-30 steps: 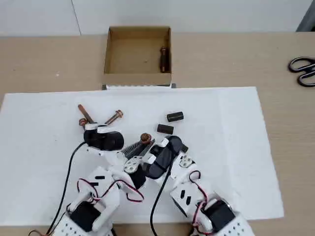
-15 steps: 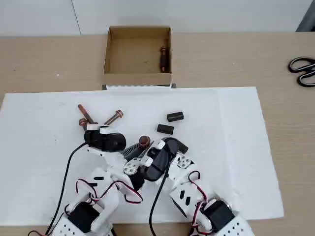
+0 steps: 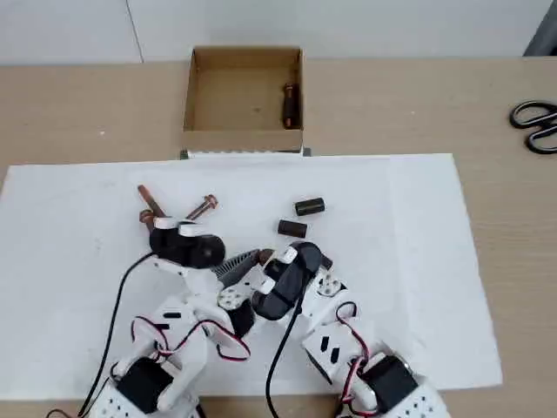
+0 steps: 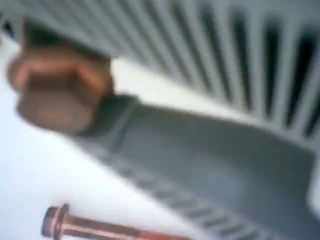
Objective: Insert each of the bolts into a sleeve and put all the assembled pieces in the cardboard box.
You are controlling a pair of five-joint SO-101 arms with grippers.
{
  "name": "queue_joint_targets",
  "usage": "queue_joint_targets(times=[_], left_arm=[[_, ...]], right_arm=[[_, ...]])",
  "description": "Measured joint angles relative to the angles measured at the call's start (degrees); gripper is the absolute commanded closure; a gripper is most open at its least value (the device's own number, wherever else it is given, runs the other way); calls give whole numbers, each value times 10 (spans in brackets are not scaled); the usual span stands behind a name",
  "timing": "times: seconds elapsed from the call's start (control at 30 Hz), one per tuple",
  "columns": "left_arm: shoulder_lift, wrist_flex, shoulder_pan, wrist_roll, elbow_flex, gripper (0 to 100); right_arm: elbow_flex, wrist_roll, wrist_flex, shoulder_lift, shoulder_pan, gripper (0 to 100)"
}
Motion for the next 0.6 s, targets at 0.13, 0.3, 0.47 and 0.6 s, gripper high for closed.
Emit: queue_joint_targets(times=[0.13, 0.3, 0.47, 0.6], left_arm=[[0, 23, -4, -5, -40, 779], [-1, 45, -28, -11, -79, 831], [-1, 48, -69, -37, -79, 991], [-1, 48, -87, -47, -79, 994]], right_arm=[[-1, 0, -1, -1, 0, 996], [0, 1, 0, 0, -2, 996], [1, 1, 0, 0, -2, 996], [1, 1, 0, 0, 10, 996]])
